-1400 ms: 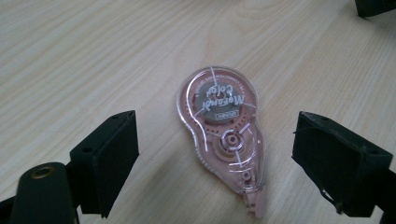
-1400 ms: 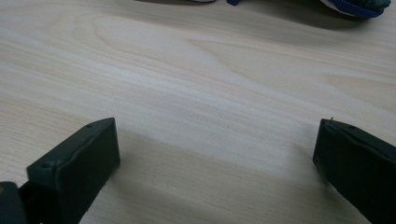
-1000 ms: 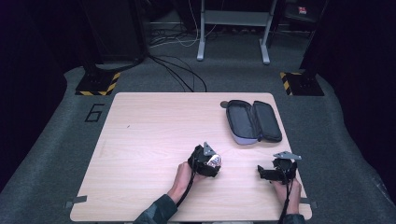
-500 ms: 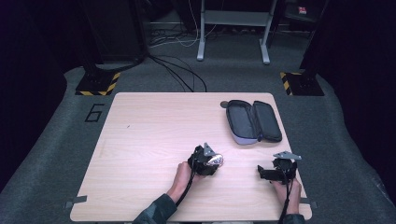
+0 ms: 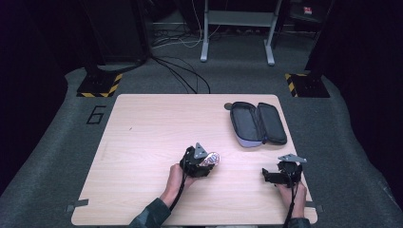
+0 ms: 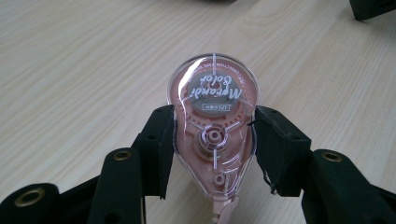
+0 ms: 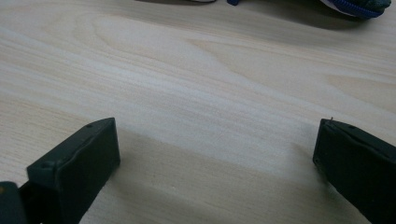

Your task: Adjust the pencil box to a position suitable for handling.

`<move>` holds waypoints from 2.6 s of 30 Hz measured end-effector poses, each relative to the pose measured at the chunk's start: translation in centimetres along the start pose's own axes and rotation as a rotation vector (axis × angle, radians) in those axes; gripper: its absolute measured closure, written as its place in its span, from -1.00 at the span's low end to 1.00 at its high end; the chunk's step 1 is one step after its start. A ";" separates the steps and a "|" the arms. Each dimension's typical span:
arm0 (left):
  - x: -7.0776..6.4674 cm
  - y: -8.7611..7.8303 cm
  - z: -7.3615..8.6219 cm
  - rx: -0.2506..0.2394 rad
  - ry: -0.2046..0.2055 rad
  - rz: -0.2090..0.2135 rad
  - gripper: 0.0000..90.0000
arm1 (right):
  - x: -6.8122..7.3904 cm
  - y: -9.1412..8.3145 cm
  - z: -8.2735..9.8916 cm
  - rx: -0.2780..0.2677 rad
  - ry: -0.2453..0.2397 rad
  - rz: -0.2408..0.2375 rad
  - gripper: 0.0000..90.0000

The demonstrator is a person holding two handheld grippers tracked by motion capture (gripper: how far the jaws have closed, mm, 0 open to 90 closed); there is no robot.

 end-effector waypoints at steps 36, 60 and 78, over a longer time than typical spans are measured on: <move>9.8 -15.1 13.5 -0.079 -0.316 -0.375 0.11 | 0.0 0.0 0.0 0.000 0.001 0.000 -1.00; 10.7 -17.1 16.5 -0.129 -0.418 -0.423 -0.66 | 0.0 0.0 0.0 0.000 0.002 0.001 -1.00; 8.1 -18.0 19.5 -0.096 -0.428 -0.449 -0.90 | -0.5 -0.4 -1.2 0.018 0.111 -0.026 -0.95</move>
Point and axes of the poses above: each handheld gripper's, and its own axes: y roughly forward along the jaws, z roughly out of its underside, x roughly to its left, the point moved 5 cm from there along y, roughly forward along the jaws, and after that the axes turned 11 degrees about z, right-handed, at the moved point
